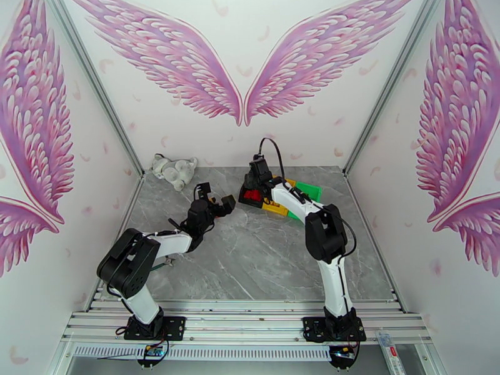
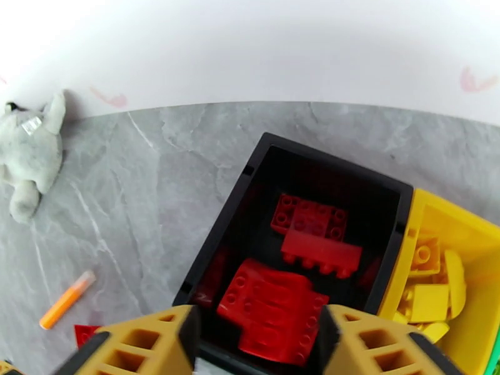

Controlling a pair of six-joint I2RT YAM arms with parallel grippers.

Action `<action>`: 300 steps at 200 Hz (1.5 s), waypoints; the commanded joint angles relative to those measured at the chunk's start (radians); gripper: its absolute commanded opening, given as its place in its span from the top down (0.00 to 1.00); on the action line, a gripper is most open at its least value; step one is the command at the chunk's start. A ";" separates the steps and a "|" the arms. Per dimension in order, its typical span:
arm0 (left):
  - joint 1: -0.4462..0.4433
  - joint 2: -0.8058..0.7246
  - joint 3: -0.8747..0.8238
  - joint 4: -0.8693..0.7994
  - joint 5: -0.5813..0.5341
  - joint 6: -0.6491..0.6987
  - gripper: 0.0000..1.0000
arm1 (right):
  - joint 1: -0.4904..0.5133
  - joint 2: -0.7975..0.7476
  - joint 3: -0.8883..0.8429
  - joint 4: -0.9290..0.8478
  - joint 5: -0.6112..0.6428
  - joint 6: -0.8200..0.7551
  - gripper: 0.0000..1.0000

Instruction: Sort the legos into containers by color

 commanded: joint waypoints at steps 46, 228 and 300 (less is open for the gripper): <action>0.004 -0.016 0.003 -0.010 -0.059 0.028 0.01 | 0.044 -0.056 -0.049 -0.004 -0.034 -0.045 0.28; 0.216 -0.296 -0.323 0.016 -0.051 -0.056 0.01 | 0.249 0.278 0.336 -0.188 -0.157 -0.040 0.18; 0.245 -0.413 -0.395 -0.027 -0.062 -0.052 0.01 | 0.277 0.411 0.468 -0.239 -0.176 -0.006 0.24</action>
